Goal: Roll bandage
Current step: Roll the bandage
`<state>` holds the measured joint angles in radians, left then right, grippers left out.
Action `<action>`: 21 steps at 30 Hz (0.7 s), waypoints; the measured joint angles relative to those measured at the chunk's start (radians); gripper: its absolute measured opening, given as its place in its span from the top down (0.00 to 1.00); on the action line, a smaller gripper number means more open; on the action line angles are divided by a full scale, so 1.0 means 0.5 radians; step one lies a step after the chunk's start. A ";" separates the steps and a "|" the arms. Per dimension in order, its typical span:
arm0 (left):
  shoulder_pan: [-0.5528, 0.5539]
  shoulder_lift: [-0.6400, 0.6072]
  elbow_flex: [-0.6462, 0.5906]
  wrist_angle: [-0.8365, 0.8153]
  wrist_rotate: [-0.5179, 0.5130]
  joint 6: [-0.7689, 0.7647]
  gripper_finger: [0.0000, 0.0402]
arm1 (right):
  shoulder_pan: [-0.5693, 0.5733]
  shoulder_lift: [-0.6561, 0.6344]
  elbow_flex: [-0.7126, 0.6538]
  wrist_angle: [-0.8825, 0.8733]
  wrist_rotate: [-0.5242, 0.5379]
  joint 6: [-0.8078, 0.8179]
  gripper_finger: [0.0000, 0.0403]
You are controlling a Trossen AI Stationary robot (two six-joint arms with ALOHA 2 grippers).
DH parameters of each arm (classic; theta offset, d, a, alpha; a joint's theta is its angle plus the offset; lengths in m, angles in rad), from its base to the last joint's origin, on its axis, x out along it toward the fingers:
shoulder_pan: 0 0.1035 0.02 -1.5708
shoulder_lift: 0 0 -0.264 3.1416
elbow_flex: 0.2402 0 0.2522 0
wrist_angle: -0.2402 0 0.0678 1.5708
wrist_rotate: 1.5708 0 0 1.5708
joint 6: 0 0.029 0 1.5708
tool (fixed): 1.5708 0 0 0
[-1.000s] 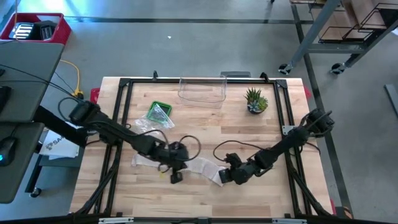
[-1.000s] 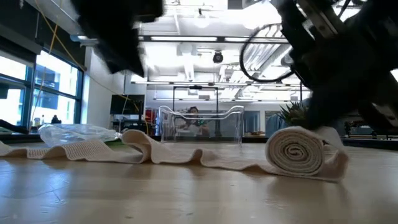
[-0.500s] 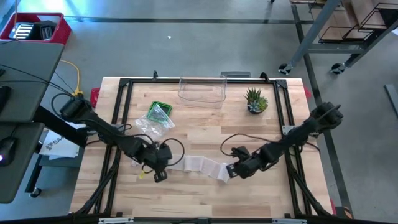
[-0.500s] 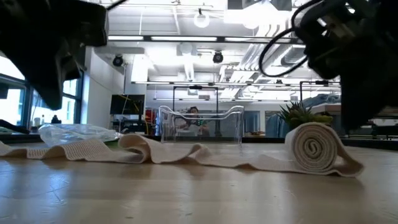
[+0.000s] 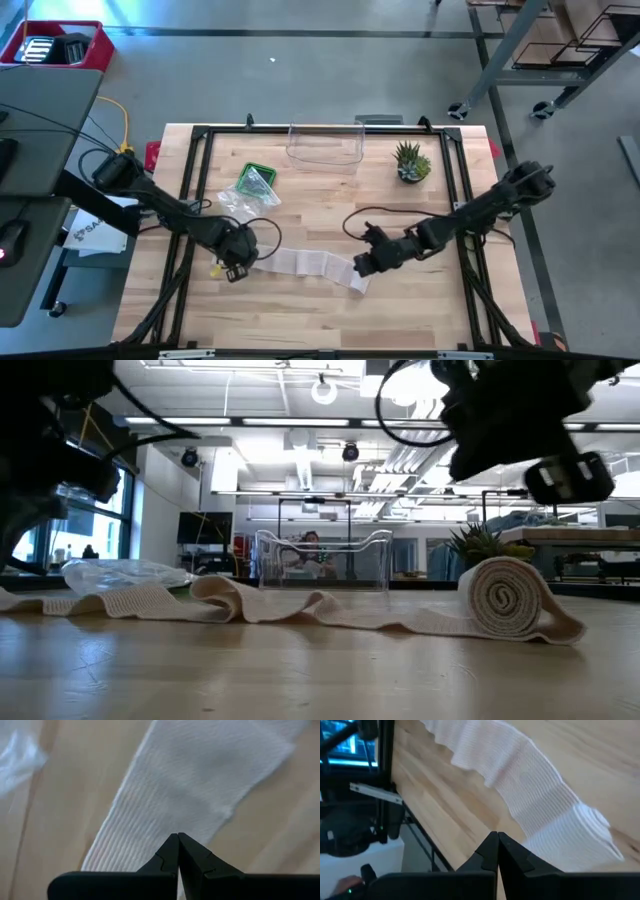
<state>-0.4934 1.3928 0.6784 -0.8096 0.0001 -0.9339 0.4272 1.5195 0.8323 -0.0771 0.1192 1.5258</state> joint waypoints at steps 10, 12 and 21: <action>-0.158 -0.010 -0.229 -0.225 0.231 -0.183 1.00 | -0.042 0.006 -0.001 0.004 -0.036 -0.033 1.00; -0.148 -0.030 -0.229 -0.457 0.190 -0.178 1.00 | -0.041 0.007 -0.001 -0.035 -0.037 -0.033 1.00; -0.134 -0.261 -0.117 -0.510 0.047 -0.384 1.00 | -0.025 0.003 0.001 -0.154 -0.049 -0.032 1.00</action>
<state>-0.5602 1.2625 0.6201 -1.0645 0.0238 -1.1259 0.4149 1.5208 0.8330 -0.1540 0.0945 1.5097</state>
